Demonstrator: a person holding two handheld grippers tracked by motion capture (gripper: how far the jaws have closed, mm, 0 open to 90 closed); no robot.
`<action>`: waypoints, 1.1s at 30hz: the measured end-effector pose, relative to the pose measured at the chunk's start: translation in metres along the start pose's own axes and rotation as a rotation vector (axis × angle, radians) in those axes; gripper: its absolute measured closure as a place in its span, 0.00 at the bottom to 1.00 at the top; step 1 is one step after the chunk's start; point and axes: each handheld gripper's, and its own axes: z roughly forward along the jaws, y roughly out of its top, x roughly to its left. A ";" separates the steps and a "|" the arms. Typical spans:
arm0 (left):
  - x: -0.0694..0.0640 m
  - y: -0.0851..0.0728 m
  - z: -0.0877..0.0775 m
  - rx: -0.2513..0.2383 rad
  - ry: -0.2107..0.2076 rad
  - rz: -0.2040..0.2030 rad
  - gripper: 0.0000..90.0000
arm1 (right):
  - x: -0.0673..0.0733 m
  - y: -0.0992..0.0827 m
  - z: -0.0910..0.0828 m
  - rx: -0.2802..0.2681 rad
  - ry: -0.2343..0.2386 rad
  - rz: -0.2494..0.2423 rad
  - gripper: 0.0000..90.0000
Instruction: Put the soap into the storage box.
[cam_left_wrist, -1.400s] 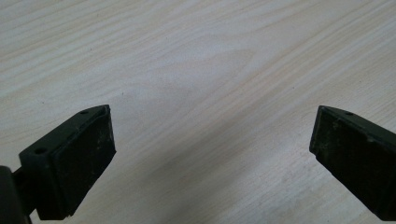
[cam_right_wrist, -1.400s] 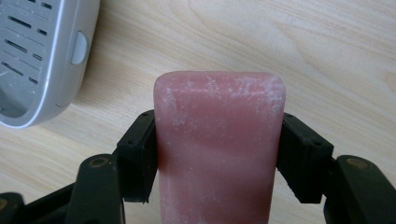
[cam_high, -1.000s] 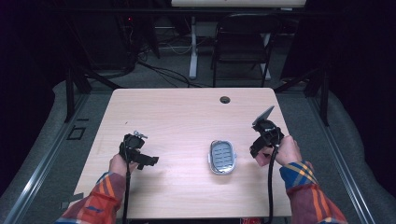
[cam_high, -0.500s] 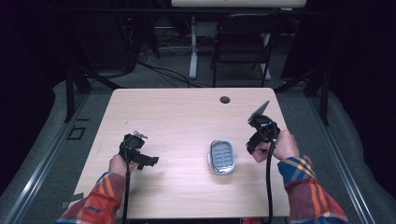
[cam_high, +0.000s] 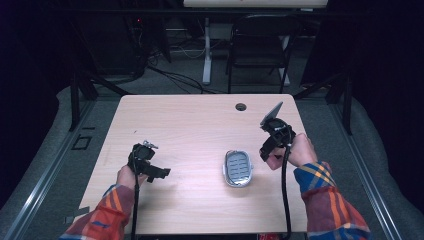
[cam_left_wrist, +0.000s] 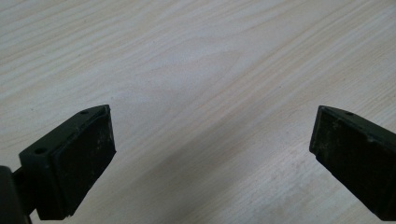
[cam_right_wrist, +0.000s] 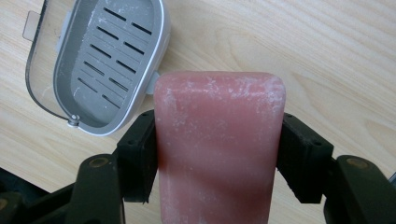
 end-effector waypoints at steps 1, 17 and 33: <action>0.000 0.000 0.000 0.000 0.000 0.001 0.00 | 0.001 0.001 -0.001 0.000 0.000 0.000 0.41; 0.000 0.000 0.000 -0.001 -0.004 0.004 0.00 | 0.018 0.016 -0.005 0.011 -0.007 -0.038 0.41; -0.001 0.000 0.001 0.000 -0.001 0.006 0.00 | 0.039 0.033 0.010 0.068 -0.008 -0.089 0.41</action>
